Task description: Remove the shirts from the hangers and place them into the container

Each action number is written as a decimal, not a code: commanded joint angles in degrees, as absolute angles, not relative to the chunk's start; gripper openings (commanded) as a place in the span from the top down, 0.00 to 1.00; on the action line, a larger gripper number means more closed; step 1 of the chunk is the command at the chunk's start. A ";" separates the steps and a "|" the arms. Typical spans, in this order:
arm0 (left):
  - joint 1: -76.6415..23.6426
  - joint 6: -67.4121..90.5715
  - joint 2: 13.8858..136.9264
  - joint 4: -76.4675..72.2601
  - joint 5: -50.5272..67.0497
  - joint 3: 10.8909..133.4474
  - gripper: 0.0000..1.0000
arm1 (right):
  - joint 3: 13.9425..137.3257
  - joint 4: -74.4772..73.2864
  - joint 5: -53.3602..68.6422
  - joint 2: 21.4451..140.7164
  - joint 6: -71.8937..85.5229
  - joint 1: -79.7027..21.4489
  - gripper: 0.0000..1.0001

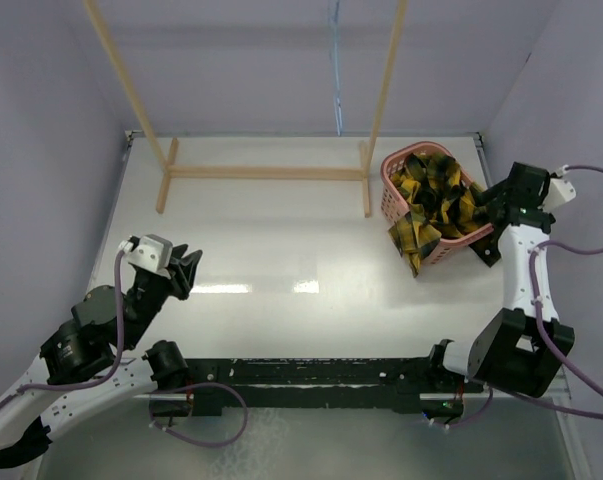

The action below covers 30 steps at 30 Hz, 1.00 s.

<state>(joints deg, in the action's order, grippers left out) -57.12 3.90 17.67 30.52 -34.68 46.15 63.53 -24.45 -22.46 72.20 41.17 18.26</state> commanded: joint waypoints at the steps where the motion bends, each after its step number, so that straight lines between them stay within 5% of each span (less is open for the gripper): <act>1: -56.95 4.22 17.47 28.39 -33.80 46.15 0.63 | 63.10 -18.60 -20.00 73.88 46.18 20.74 0.18; 6: -56.91 4.07 17.84 28.39 -33.54 46.23 0.62 | 62.42 -14.58 -15.50 75.57 48.89 22.65 0.29; 18: -56.95 3.69 17.73 28.43 -34.34 46.06 0.62 | 59.78 -3.81 -13.83 74.98 48.45 23.25 0.71; 21: -56.95 3.60 17.96 28.48 -34.52 46.14 0.62 | 56.68 1.80 -11.37 73.12 48.46 23.20 0.96; 30: -56.93 3.42 18.69 28.32 -34.19 46.05 0.62 | 59.98 8.17 -8.14 63.91 38.49 19.13 0.98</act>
